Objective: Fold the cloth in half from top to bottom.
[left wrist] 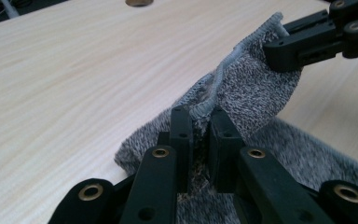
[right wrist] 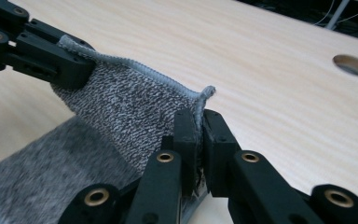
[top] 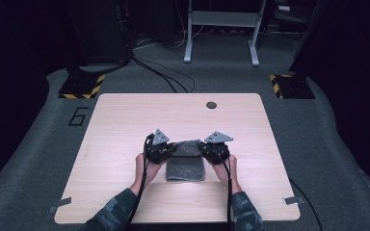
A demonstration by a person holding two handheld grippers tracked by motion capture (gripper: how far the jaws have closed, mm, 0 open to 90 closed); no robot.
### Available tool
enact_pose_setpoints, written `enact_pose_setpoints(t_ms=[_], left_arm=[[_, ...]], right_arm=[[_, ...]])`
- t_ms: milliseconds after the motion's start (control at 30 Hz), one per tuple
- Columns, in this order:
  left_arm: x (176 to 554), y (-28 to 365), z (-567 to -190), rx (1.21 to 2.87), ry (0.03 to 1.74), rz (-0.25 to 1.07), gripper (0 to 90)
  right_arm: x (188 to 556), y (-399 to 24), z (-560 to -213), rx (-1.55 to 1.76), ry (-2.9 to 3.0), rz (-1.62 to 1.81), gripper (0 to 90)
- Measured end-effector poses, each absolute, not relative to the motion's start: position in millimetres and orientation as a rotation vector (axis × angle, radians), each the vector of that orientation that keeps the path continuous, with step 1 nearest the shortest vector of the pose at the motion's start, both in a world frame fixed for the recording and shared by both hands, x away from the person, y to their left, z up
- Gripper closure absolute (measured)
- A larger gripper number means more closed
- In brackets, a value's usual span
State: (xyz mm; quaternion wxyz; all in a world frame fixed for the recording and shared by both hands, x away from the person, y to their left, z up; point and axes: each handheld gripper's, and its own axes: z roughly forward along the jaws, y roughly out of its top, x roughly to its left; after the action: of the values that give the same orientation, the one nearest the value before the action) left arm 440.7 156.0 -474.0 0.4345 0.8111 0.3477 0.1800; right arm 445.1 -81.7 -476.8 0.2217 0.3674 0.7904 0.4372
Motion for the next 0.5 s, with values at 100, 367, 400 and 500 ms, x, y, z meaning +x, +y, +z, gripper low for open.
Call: enact_pose_setpoints(t_ms=[100,367,400,500], left_arm=[[433.8,157.3,-479.1,2.019,0.867,0.425,80.9],[411.7,160.0,-489.4,2.057,0.838,0.342,66.8],[407.2,161.8,-490.5,2.056,0.841,0.315,62.2],[392.2,171.9,-490.3,2.053,0.847,0.286,43.8]], right_arm=[[435.8,-82.6,-482.7,1.008,2.203,1.201,84.7],[409.3,-87.2,-493.7,1.010,2.239,1.205,76.7],[404.1,-88.7,-494.5,1.013,2.247,1.208,73.6],[388.7,-98.8,-494.4,1.023,2.260,1.244,64.3]])
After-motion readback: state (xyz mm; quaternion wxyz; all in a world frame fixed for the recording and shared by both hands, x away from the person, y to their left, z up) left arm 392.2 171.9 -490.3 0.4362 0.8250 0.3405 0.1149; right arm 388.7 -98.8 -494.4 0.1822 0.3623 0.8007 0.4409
